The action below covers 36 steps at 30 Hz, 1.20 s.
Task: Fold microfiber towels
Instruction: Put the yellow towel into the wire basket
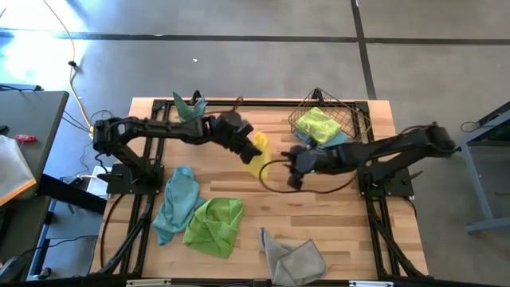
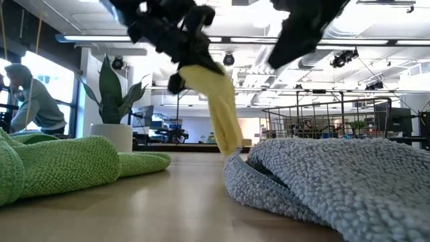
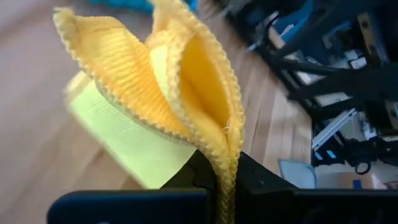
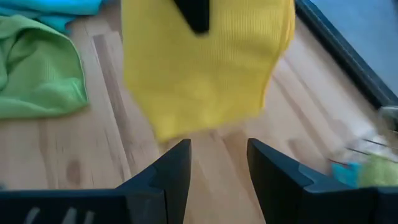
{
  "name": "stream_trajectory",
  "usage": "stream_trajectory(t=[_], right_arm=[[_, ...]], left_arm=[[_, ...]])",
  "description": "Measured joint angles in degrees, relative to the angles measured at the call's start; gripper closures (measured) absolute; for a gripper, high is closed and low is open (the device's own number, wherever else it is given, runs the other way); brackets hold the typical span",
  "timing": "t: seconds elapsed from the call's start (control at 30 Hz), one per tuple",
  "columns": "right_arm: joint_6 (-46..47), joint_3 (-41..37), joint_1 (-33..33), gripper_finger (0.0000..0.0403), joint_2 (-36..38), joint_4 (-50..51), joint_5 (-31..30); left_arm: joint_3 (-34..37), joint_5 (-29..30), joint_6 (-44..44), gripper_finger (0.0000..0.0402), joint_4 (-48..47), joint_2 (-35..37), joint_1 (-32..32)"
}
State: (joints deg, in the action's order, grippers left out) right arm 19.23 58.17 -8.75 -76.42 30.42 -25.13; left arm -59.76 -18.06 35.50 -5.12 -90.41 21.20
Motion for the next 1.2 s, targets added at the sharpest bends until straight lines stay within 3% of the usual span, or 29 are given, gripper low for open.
stream_trajectory(t=[0.17, 0.4, 0.53, 0.77, 1.0, 1.13, 1.2], right_arm=[[0.5, 0.1, 0.0, 0.0254, 8.4, 9.8, 1.3], [6.3, 0.1, 0.0, 0.0254, 14.5, 12.5, 4.8], [6.5, 0.1, 0.0, 0.0254, 15.8, 15.2, 4.8], [10.7, 0.1, 0.1, 0.0254, 15.9, 21.7, 4.8], [16.5, 0.1, 0.1, 0.0254, 15.9, 29.8, 7.3], [19.6, 0.1, 0.1, 0.0254, 16.2, 33.7, 7.1], [20.9, 0.1, 0.1, 0.0254, 16.6, 35.4, 6.7]], left_arm=[[-9.6, -0.1, -4.8, 0.0401, -5.1, 0.0, 2.5], [-22.8, -0.1, -8.8, 0.0401, -6.2, -5.0, 5.5], [-30.7, -1.8, -10.1, 0.0401, -6.6, -11.9, 6.5], [-50.3, -13.6, -10.3, 0.0401, -6.7, -25.9, 9.2], [-68.2, -17.3, -12.1, 0.0401, -6.6, -39.5, 10.0], [-74.9, -21.4, -11.7, 0.0401, -6.7, -46.6, 9.9], [-74.6, -21.8, -10.8, 0.0401, -4.0, -48.1, 9.9]])
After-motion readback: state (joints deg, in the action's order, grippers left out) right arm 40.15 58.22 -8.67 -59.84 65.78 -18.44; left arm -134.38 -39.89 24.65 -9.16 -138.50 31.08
